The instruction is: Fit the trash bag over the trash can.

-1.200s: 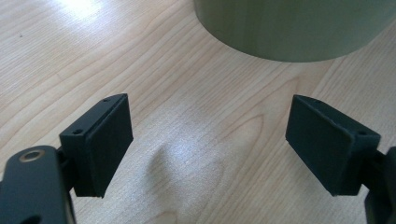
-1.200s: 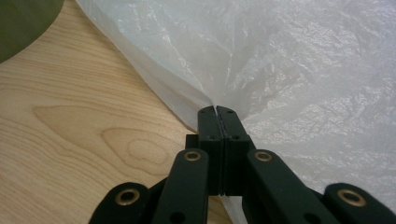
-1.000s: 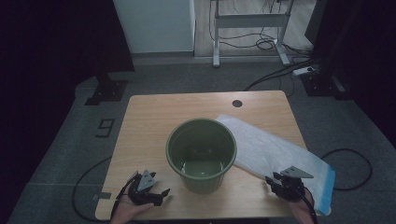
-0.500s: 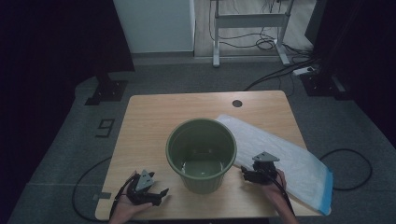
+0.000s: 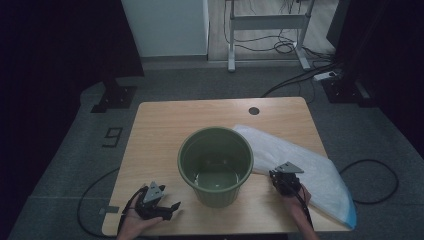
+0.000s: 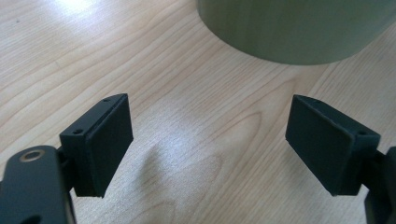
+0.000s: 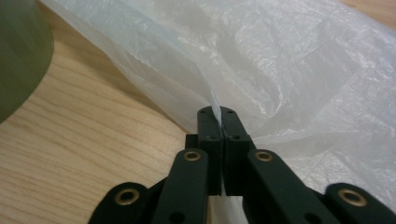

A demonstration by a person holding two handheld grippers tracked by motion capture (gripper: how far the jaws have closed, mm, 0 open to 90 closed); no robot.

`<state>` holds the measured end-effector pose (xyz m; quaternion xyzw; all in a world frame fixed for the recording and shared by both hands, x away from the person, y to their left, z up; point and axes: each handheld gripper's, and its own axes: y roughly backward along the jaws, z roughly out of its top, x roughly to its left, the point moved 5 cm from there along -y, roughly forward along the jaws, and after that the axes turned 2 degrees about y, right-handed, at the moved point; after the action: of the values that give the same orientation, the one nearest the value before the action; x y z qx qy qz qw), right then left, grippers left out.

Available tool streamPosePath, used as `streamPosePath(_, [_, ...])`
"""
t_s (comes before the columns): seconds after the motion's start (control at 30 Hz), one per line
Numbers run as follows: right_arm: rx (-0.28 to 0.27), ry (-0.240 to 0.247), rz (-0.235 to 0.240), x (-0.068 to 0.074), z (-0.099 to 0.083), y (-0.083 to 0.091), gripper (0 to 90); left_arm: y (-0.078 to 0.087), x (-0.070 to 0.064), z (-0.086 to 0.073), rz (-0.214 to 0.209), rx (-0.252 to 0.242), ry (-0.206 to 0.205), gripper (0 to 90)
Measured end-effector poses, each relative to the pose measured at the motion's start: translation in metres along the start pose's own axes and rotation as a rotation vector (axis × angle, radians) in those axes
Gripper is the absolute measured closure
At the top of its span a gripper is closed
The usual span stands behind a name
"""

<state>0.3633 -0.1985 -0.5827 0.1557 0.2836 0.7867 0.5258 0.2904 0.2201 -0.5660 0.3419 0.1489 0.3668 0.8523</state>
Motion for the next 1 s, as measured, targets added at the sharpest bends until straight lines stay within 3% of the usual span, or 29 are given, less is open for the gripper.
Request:
streamPosePath(0.03, [0.0, 0.0, 0.0, 0.0, 0.0, 0.0, 88.8, 0.0, 0.0, 0.0, 0.0, 0.0, 0.0, 14.5])
streamPosePath(0.07, [-0.038, -0.042, 0.008, -0.003, 0.003, 0.004, 88.9, 0.0, 0.001, -0.001, 0.001, -0.001, 0.004, 14.6])
streamPosePath(0.1, [-0.038, -0.042, 0.008, -0.003, 0.003, 0.004, 88.9, 0.0, 0.001, -0.001, 0.001, -0.001, 0.004, 14.6])
streamPosePath(0.13, [-0.072, -0.066, 0.013, -0.006, 0.008, 0.009, 88.9, 0.001, 0.001, -0.001, 0.005, -0.004, 0.004, 14.7])
streamPosePath(0.23, [-0.105, -0.079, 0.016, -0.008, 0.015, 0.017, 88.9, 0.002, 0.001, 0.0, 0.008, -0.006, 0.004, 14.7])
streamPosePath(0.47, [-0.263, -0.137, 0.026, -0.018, 0.05, 0.058, 88.9, 0.002, 0.004, -0.001, 0.02, -0.011, 0.011, 14.7])
streamPosePath(0.5, [-0.263, -0.137, 0.026, -0.018, 0.05, 0.058, 88.9, 0.002, 0.004, -0.001, 0.02, -0.011, 0.011, 14.7])
streamPosePath(0.53, [-0.304, -0.141, 0.025, -0.019, 0.058, 0.069, 88.9, 0.002, 0.003, -0.001, 0.02, -0.012, 0.012, 14.7])
streamPosePath(0.57, [-0.304, -0.141, 0.025, -0.019, 0.058, 0.069, 88.9, 0.002, 0.003, -0.001, 0.02, -0.012, 0.012, 14.7])
streamPosePath(0.6, [-0.348, -0.133, 0.028, -0.019, 0.066, 0.08, 88.9, 0.001, 0.003, -0.001, 0.021, -0.012, 0.013, 14.7])
streamPosePath(0.67, [-0.375, -0.124, 0.018, -0.021, 0.073, 0.09, 88.9, 0.001, 0.003, -0.001, 0.021, -0.011, 0.013, 14.7])
streamPosePath(1.0, [-0.44, -0.086, 0.022, -0.02, 0.1, 0.126, 88.9, 0.0, 0.003, -0.002, 0.021, -0.012, 0.023, 14.8])
